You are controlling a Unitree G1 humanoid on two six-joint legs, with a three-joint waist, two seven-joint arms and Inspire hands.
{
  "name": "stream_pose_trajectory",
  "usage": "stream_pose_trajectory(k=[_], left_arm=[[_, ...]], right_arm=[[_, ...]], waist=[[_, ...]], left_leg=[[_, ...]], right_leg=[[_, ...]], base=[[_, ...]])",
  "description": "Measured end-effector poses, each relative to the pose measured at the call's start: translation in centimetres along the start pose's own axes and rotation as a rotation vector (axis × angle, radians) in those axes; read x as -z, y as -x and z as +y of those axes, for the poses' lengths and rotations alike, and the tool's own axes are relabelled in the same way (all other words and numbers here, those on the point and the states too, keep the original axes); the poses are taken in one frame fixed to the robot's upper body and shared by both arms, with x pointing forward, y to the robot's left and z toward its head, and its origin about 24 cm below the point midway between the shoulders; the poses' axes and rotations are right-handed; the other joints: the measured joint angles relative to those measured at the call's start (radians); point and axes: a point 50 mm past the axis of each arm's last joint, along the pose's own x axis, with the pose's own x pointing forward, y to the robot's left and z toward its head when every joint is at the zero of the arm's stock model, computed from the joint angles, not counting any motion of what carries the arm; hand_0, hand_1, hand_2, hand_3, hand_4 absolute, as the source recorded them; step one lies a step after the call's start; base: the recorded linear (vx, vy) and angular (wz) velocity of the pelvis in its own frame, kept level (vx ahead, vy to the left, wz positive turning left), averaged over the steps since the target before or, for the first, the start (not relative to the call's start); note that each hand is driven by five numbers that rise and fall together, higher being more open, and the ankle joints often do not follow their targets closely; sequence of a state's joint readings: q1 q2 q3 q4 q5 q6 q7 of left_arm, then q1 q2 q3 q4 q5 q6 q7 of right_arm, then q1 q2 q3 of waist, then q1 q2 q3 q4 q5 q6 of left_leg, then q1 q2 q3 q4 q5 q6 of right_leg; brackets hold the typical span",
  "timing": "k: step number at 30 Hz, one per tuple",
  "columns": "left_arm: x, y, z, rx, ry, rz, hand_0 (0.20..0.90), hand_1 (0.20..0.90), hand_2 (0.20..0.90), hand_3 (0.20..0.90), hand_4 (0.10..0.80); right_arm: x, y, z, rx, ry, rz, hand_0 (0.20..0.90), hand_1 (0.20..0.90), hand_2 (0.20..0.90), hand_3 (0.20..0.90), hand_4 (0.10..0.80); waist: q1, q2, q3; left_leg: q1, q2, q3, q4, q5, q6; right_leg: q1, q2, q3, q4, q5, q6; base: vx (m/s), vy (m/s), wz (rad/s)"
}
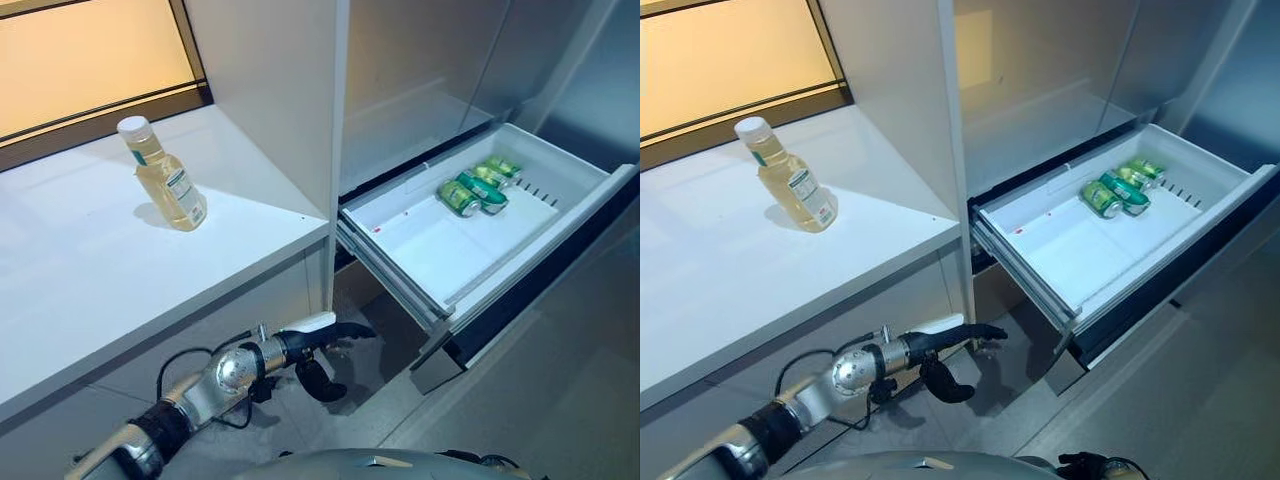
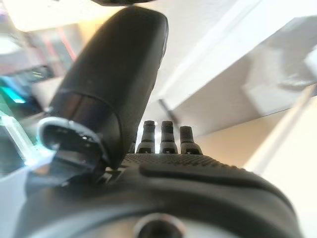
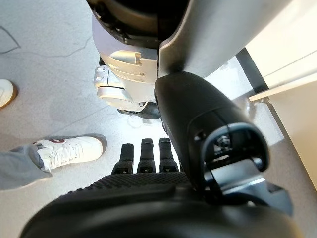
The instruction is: Put drinks into fridge and close the fridge
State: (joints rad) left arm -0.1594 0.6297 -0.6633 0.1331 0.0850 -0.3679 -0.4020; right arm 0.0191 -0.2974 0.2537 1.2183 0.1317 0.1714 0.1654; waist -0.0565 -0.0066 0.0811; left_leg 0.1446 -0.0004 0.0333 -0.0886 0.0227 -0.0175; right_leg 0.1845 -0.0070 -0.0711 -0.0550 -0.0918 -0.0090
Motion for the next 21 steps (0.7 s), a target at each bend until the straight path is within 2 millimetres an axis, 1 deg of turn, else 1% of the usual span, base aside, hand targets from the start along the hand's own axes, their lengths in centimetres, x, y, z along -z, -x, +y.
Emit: stream_pose_trajectory(k=[3, 5, 9, 13, 17, 21], left_arm=[[-2.2, 0.8, 2.3, -0.015, 0.01, -0.088, 0.9, 0.9, 0.9, 0.9, 0.8], [-3.2, 1.2, 3.2, -0.016, 0.022, -0.118, 0.9, 0.9, 0.9, 0.9, 0.8], [-5.3, 1.6, 4.1, -0.024, 0.027, -0.2, 0.9, 0.9, 0.9, 0.9, 0.8], [-6.5, 1.7, 4.4, -0.025, 0.025, -0.257, 0.9, 0.9, 0.9, 0.9, 0.8], [-8.4, 1.5, 5.7, -0.023, -0.049, -0.322, 0.9, 0.9, 0.9, 0.9, 0.8], [-10.6, 1.6, 7.1, -0.045, -0.076, -0.423, 0.9, 0.9, 0.9, 0.9, 0.8]], right_arm=[[0.5, 0.0, 0.0, 0.009, -0.012, 0.009, 0.9, 0.9, 0.9, 0.9, 0.8], [0.7, 0.0, 0.0, 0.01, -0.017, 0.011, 0.9, 0.9, 0.9, 0.9, 0.8], [1.1, 0.1, -0.1, 0.011, -0.048, 0.016, 0.9, 0.9, 0.9, 0.9, 0.8], [1.1, 0.1, -0.1, 0.011, -0.047, 0.016, 0.9, 0.9, 0.9, 0.9, 0.8], [1.0, 0.0, 0.0, 0.009, -0.042, 0.009, 0.9, 0.9, 0.9, 0.9, 0.8], [0.9, 0.0, 0.1, 0.011, -0.024, 0.002, 0.9, 0.9, 0.9, 0.9, 0.8]], waist=[[0.01, 0.005, -0.001], [0.013, 0.007, -0.003], [0.032, 0.021, -0.011], [0.034, 0.022, -0.012], [0.036, 0.021, -0.012], [0.035, 0.02, -0.013]], left_leg=[[0.0, -0.002, -0.018, 0.0, 0.004, 0.0], [0.0, -0.003, -0.03, -0.002, 0.005, -0.002], [-0.01, -0.003, -0.046, -0.002, 0.008, -0.005], [-0.017, -0.003, -0.058, 0.0, 0.012, -0.006], [-0.019, -0.005, -0.064, 0.0, 0.016, -0.005], [-0.02, -0.004, -0.071, 0.0, 0.019, -0.006]], right_leg=[[0.013, -0.001, -0.02, -0.008, 0.0, 0.0], [0.016, 0.0, -0.029, -0.012, 0.0, 0.0], [0.015, 0.001, -0.044, -0.016, 0.001, -0.001], [0.015, 0.002, -0.053, -0.017, 0.001, -0.001], [0.016, 0.002, -0.059, -0.017, 0.001, -0.001], [0.018, 0.003, -0.066, -0.017, 0.001, -0.001]], base=[[-0.011, -0.03, 0.18], [-0.003, -0.031, 0.17], [-0.007, -0.025, 0.11], [-0.009, -0.015, 0.09], [-0.007, -0.018, 0.05], [-0.001, -0.008, 0.04]])
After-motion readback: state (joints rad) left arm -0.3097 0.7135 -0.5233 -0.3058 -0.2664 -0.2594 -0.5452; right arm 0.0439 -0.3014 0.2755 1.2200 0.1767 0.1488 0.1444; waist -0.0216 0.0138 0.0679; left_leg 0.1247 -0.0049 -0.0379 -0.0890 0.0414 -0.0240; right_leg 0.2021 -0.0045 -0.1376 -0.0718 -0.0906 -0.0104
